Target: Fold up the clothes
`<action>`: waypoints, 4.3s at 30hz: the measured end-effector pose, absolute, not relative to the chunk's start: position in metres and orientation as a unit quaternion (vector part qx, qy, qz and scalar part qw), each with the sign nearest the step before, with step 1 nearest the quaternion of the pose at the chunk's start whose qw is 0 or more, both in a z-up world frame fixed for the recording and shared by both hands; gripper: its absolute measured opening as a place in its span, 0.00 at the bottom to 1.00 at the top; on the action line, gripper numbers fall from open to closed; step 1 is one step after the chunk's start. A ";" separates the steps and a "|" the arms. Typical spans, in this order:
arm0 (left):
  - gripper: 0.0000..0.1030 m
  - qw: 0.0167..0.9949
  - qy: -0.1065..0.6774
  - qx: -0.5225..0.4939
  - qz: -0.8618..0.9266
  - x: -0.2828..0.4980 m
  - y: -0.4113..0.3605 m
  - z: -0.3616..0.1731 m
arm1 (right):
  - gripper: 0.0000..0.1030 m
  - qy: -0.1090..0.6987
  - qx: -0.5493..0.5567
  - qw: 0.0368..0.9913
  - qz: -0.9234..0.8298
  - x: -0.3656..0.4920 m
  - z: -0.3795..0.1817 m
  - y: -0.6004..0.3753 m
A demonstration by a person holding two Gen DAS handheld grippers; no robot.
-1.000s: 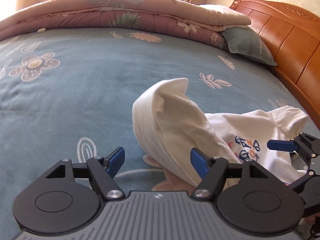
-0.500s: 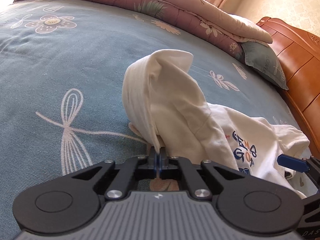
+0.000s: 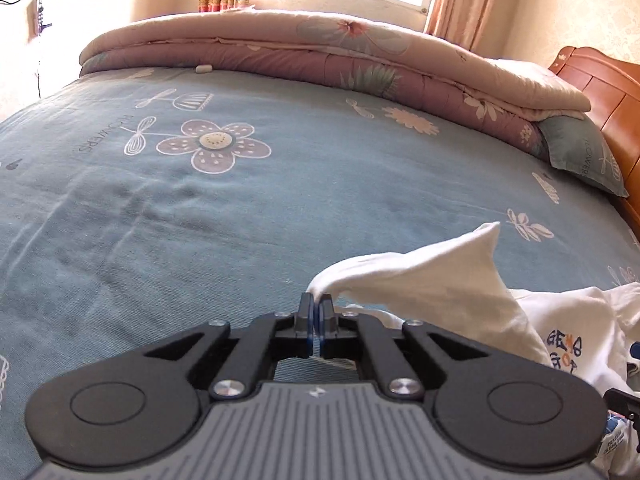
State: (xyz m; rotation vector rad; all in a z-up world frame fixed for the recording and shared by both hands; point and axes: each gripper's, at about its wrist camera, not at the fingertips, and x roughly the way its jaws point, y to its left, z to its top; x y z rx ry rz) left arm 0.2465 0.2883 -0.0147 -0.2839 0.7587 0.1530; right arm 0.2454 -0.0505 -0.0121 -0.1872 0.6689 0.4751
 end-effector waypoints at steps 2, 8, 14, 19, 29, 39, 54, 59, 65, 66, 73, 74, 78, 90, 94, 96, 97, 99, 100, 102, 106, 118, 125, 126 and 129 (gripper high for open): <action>0.14 0.905 0.382 -0.181 0.054 0.251 0.296 -0.026 | 1.00 0.325 -0.094 0.911 0.235 0.243 -0.012 -0.047; 0.33 0.887 0.387 -0.246 0.044 0.224 0.278 -0.057 | 1.00 0.329 -0.103 0.906 0.246 0.232 -0.013 -0.041; 0.37 0.863 0.367 -0.344 0.039 0.192 0.266 -0.070 | 1.00 0.334 -0.101 0.903 0.251 0.225 -0.013 -0.043; 0.40 0.848 0.368 -0.382 0.010 0.201 0.243 -0.087 | 1.00 0.342 -0.085 0.903 0.247 0.224 -0.017 -0.047; 0.00 0.866 0.346 -0.361 0.011 0.221 0.226 -0.093 | 1.00 0.342 -0.077 0.906 0.235 0.218 -0.015 -0.057; 0.00 0.904 0.328 -0.255 0.100 0.178 0.311 -0.021 | 1.00 0.337 -0.071 0.911 0.226 0.217 -0.010 -0.066; 0.15 0.862 0.394 -0.201 0.246 0.233 0.421 -0.035 | 1.00 0.337 -0.090 0.911 0.220 0.212 -0.009 -0.064; 0.28 0.868 0.380 -0.198 0.251 0.220 0.423 -0.025 | 1.00 0.341 -0.095 0.909 0.220 0.211 -0.011 -0.064; 0.42 0.900 0.378 -0.142 0.162 0.183 0.372 -0.005 | 1.00 0.340 -0.087 0.908 0.228 0.209 -0.012 -0.061; 0.44 0.903 0.385 -0.130 0.138 0.179 0.359 -0.006 | 1.00 0.340 -0.086 0.907 0.231 0.209 -0.012 -0.060; 0.47 0.882 0.456 -0.007 0.115 0.194 0.301 -0.045 | 1.00 0.339 -0.086 0.904 0.244 0.202 -0.009 -0.055; 0.46 0.876 0.465 0.024 0.127 0.197 0.295 -0.051 | 1.00 0.338 -0.089 0.905 0.244 0.201 -0.008 -0.055; 0.09 0.871 0.457 0.087 0.157 0.189 0.295 -0.052 | 1.00 0.332 -0.084 0.909 0.238 0.199 -0.004 -0.061; 0.05 0.846 0.428 0.114 0.297 0.157 0.393 -0.016 | 1.00 0.333 -0.078 0.912 0.225 0.200 -0.004 -0.068; 0.05 0.846 0.400 0.117 0.333 0.156 0.421 -0.005 | 1.00 0.334 -0.081 0.912 0.221 0.201 -0.004 -0.068; 0.05 0.845 0.388 0.119 0.347 0.155 0.429 -0.001 | 1.00 0.336 -0.082 0.912 0.220 0.201 -0.005 -0.068; 0.05 0.845 0.386 0.114 0.352 0.155 0.434 -0.001 | 1.00 0.336 -0.082 0.912 0.219 0.201 -0.005 -0.068; 0.08 0.841 0.390 0.106 0.361 0.154 0.443 -0.004 | 1.00 0.336 -0.085 0.912 0.219 0.201 -0.005 -0.067; 0.09 0.837 0.396 0.107 0.364 0.154 0.447 -0.007 | 1.00 0.336 -0.086 0.912 0.219 0.200 -0.005 -0.067; 0.09 0.828 0.408 0.102 0.371 0.150 0.452 -0.014 | 1.00 0.334 -0.089 0.912 0.220 0.199 -0.004 -0.066; 0.13 0.819 0.430 0.049 0.376 0.134 0.468 -0.023 | 1.00 0.333 -0.089 0.913 0.217 0.199 -0.003 -0.069; 0.28 0.778 0.475 0.003 0.412 0.107 0.483 -0.022 | 1.00 0.328 -0.079 0.915 0.223 0.192 0.003 -0.076; 0.41 0.848 0.444 -0.021 0.289 0.135 0.418 -0.001 | 1.00 0.342 -0.059 0.914 0.210 0.190 0.001 -0.100; 0.41 0.858 0.441 -0.021 0.261 0.143 0.402 0.001 | 1.00 0.344 -0.061 0.914 0.208 0.188 0.000 -0.105; 0.43 0.882 0.435 -0.023 0.178 0.166 0.350 0.004 | 1.00 0.350 -0.066 0.913 0.200 0.182 -0.003 -0.120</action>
